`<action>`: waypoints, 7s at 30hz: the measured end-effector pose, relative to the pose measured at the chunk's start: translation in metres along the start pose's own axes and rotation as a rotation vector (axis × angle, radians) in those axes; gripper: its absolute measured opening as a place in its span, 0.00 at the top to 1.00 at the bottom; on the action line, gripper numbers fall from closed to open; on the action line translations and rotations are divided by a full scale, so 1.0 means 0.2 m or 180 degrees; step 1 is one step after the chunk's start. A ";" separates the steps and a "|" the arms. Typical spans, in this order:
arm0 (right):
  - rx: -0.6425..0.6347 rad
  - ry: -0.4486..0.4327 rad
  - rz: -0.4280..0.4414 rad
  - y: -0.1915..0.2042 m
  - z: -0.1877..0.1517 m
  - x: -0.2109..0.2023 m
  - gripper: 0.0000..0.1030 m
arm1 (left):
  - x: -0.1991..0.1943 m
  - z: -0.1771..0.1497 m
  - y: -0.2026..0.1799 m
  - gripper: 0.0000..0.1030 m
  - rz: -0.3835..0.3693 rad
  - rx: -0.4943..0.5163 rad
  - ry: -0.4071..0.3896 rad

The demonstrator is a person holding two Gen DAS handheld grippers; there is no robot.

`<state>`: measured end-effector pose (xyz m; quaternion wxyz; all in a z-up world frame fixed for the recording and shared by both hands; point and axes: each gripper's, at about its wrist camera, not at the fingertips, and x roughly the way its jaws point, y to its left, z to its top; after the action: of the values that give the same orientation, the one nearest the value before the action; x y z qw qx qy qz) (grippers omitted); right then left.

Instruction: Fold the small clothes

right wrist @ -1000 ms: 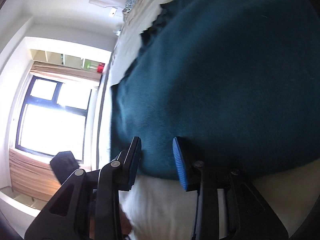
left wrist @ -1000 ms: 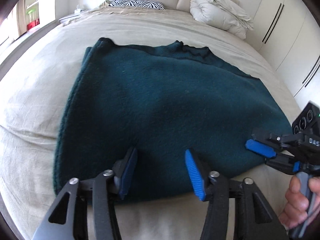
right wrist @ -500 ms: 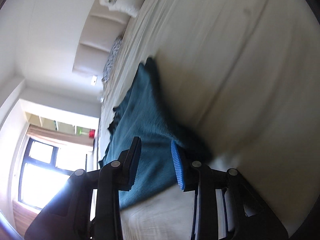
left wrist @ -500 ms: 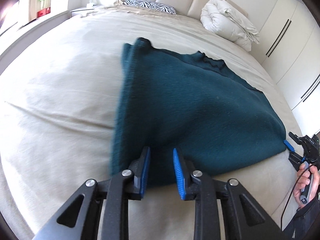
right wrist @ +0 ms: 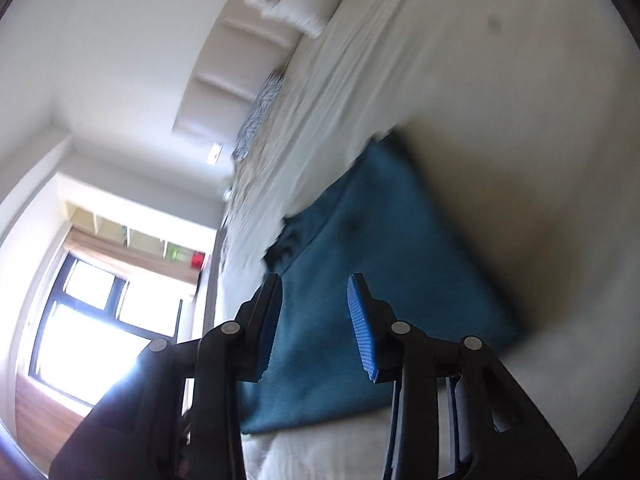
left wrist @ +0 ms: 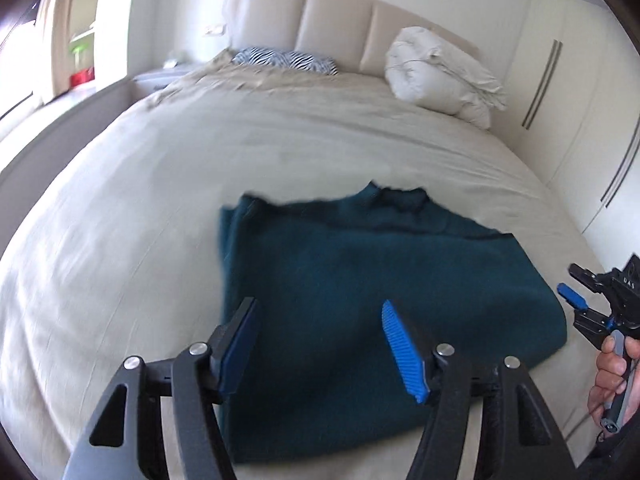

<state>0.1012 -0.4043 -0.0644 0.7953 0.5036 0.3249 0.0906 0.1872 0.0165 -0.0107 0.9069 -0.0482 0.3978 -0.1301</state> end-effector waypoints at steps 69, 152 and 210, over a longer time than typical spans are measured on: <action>-0.0211 0.2156 0.0433 0.62 -0.66 1.50 0.45 | 0.25 -0.17 0.62 0.87 -0.1981 -0.2141 0.0892; -0.0530 0.1122 -0.0749 -0.28 0.47 0.34 0.87 | 0.38 0.01 -0.53 0.28 -0.2012 -0.0427 0.0933; -0.0474 0.1114 -0.0066 -0.18 0.16 0.02 0.61 | 0.47 0.02 -0.75 0.46 -0.1220 0.0372 0.0706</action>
<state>0.1170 -0.4426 -0.0881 0.7627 0.4165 0.4559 0.1924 0.2217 -0.1545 -0.0461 0.8176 -0.0556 0.4703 -0.3274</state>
